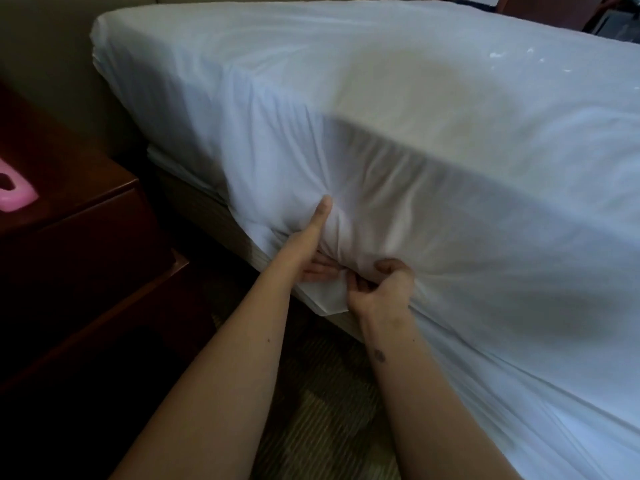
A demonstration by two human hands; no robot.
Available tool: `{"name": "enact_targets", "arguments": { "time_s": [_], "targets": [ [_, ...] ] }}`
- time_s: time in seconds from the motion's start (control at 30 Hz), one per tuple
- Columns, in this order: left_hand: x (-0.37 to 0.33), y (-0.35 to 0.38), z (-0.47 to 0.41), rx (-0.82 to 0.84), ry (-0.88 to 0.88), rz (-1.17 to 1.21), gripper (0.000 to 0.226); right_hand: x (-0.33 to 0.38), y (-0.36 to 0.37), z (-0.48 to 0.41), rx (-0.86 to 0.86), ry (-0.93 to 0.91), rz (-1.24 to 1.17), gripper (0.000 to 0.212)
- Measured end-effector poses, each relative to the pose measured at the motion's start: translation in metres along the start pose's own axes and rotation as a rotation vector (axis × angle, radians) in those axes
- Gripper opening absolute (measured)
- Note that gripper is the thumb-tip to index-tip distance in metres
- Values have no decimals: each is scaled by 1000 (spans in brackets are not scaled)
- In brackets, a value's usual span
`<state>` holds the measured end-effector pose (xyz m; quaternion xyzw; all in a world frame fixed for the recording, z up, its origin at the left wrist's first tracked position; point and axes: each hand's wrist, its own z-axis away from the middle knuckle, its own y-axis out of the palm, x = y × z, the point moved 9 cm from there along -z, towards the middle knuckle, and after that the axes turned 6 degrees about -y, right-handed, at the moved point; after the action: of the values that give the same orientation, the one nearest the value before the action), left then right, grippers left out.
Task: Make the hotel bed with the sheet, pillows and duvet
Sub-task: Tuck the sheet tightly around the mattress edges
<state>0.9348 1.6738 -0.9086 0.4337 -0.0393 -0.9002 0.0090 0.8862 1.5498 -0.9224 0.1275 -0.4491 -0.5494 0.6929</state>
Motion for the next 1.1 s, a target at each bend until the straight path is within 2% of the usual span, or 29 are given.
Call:
{"name": "enact_targets", "arguments": {
  "time_s": [0.07,0.1,0.17,0.2,0.3,0.37,0.43,0.5,0.57,0.63,0.73,0.83,0.93,1.0,1.1],
  "targets": [
    [3,-29,1,-274,63,-77,102,-6,1,5,1,29,124,33],
    [4,-43,1,-414,100,-94,96,-8,2,8,17,48,175,24],
    [8,-65,5,-630,147,-134,60,-12,0,10,57,103,250,13],
    [13,-71,4,-666,128,-129,48,-14,-3,11,81,131,286,12],
    [34,-70,-14,-573,45,-1,57,-17,-13,10,148,166,469,13],
    [38,-64,-19,-520,91,100,38,-12,-19,10,168,172,624,17],
    [34,-66,-16,-584,164,60,15,-10,-27,14,225,251,865,34],
    [25,-67,-12,-626,217,33,16,-14,-40,23,357,404,1214,62],
    [20,-67,-12,-611,218,80,17,-23,-56,29,407,541,1329,78],
    [23,-64,-16,-550,182,196,19,-27,-62,28,305,556,1112,72],
    [28,-54,-22,-438,120,358,17,-19,-56,12,61,366,598,33],
    [28,-47,-23,-371,98,440,15,-18,-42,14,12,241,324,19],
    [23,-41,-16,-344,101,536,14,-18,-32,21,-13,162,84,39],
    [15,-38,-14,-332,108,574,10,-13,-24,23,-40,133,-15,42],
    [3,-24,-12,-255,92,610,30,-6,-8,21,-37,175,-213,45]
  ]
}}
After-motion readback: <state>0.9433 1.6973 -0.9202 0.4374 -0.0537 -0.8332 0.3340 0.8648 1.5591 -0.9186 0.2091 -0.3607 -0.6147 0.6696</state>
